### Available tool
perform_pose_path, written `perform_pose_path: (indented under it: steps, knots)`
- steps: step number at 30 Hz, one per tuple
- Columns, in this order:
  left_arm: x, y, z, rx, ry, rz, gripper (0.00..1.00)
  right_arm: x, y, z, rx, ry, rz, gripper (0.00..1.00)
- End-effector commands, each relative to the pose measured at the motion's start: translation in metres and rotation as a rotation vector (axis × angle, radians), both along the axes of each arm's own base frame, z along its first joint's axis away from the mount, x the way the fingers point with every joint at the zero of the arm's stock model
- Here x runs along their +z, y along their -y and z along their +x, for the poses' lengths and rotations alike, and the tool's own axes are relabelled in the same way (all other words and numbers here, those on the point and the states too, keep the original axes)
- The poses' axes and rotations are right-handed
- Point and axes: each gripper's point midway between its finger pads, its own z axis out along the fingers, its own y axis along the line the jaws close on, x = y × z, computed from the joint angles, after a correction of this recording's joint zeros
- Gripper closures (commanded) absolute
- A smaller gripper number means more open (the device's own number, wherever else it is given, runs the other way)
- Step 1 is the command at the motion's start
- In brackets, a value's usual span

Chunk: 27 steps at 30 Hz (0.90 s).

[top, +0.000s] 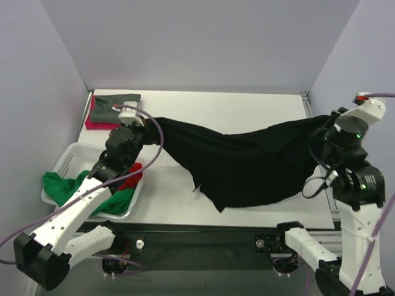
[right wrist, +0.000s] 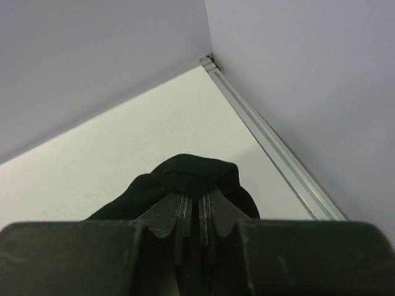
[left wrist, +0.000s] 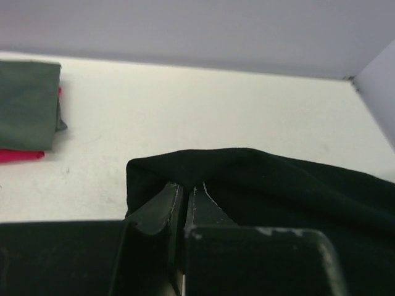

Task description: Fold and stack the t-shirts

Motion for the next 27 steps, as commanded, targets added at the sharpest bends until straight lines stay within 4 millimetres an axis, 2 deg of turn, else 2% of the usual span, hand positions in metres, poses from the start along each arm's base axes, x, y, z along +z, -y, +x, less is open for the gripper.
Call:
perform_pose_path:
  steps: [1, 2, 3, 4, 5, 6, 7, 8, 11, 12, 13, 14, 16, 17, 19, 20, 21, 22, 23, 24, 25, 26, 27]
  knots:
    - [-0.049, 0.02, 0.04, -0.036, -0.11, 0.015, 1.0, -0.016, 0.01, 0.051, -0.048, -0.091, -0.029, 1.0]
    - [-0.061, 0.021, 0.048, -0.035, -0.14, 0.021, 1.0, -0.03, 0.011, 0.07, -0.051, -0.134, -0.005, 1.0]
    - [-0.063, 0.025, 0.056, -0.042, -0.15, 0.022, 1.0, -0.029, 0.014, 0.08, -0.045, -0.133, 0.02, 1.0]
    - [-0.085, 0.03, 0.065, -0.043, -0.204, 0.041, 1.0, -0.035, 0.025, 0.088, -0.063, -0.149, 0.052, 1.0]
    - [-0.092, 0.032, 0.068, -0.047, -0.22, 0.047, 0.79, -0.049, 0.03, 0.103, -0.071, -0.194, 0.07, 1.0]
    - [-0.096, 0.036, 0.07, -0.066, -0.229, 0.044, 0.65, -0.052, 0.037, 0.11, -0.085, -0.204, 0.083, 1.0]
    - [-0.102, 0.038, 0.069, -0.075, -0.24, 0.04, 0.56, -0.058, 0.043, 0.114, -0.101, -0.22, 0.092, 0.99]
    - [-0.109, 0.039, 0.068, -0.08, -0.247, 0.038, 0.4, -0.07, 0.047, 0.121, -0.111, -0.256, 0.096, 0.8]
    - [-0.115, 0.035, 0.061, -0.071, -0.234, 0.012, 0.24, -0.095, 0.043, 0.127, -0.088, -0.31, 0.127, 0.26]
    - [-0.116, 0.034, 0.061, -0.066, -0.23, 0.012, 0.2, -0.101, 0.038, 0.127, -0.07, -0.32, 0.145, 0.23]
    - [-0.12, 0.032, 0.059, -0.063, -0.238, 0.017, 0.19, -0.122, 0.032, 0.124, -0.059, -0.359, 0.177, 0.2]
    - [-0.122, 0.031, 0.058, -0.062, -0.243, 0.021, 0.19, -0.124, 0.021, 0.122, -0.027, -0.346, 0.196, 0.17]
    - [-0.13, 0.031, 0.057, -0.072, -0.266, 0.032, 0.19, -0.141, 0.005, 0.116, -0.002, -0.356, 0.22, 0.16]
    - [-0.137, 0.032, 0.055, -0.083, -0.281, 0.034, 0.2, -0.16, -0.003, 0.106, 0.01, -0.372, 0.227, 0.16]
    - [-0.149, 0.032, 0.055, -0.083, -0.305, 0.044, 0.2, -0.173, -0.038, 0.103, 0.091, -0.36, 0.245, 0.16]
    - [-0.157, 0.031, 0.055, -0.078, -0.319, 0.049, 0.2, -0.197, -0.05, 0.09, 0.118, -0.392, 0.25, 0.16]
    - [-0.161, 0.029, 0.056, -0.072, -0.326, 0.047, 0.21, -0.206, -0.073, 0.085, 0.185, -0.401, 0.25, 0.16]
    - [-0.172, 0.029, 0.059, -0.069, -0.351, 0.052, 0.22, -0.214, -0.086, 0.082, 0.221, -0.397, 0.249, 0.18]
    - [-0.174, 0.028, 0.062, -0.074, -0.362, 0.047, 0.23, -0.234, -0.096, 0.069, 0.239, -0.426, 0.259, 0.19]
    - [-0.178, 0.028, 0.065, -0.076, -0.371, 0.045, 0.24, -0.245, -0.104, 0.063, 0.256, -0.444, 0.249, 0.2]
    - [-0.188, 0.028, 0.067, -0.073, -0.394, 0.052, 0.26, -0.252, -0.123, 0.055, 0.313, -0.461, 0.218, 0.22]
    - [-0.191, 0.026, 0.07, -0.059, -0.4, 0.058, 0.27, -0.257, -0.128, 0.048, 0.318, -0.47, 0.214, 0.23]
    - [-0.19, 0.026, 0.075, -0.053, -0.397, 0.062, 0.29, -0.274, -0.133, 0.038, 0.331, -0.508, 0.194, 0.24]
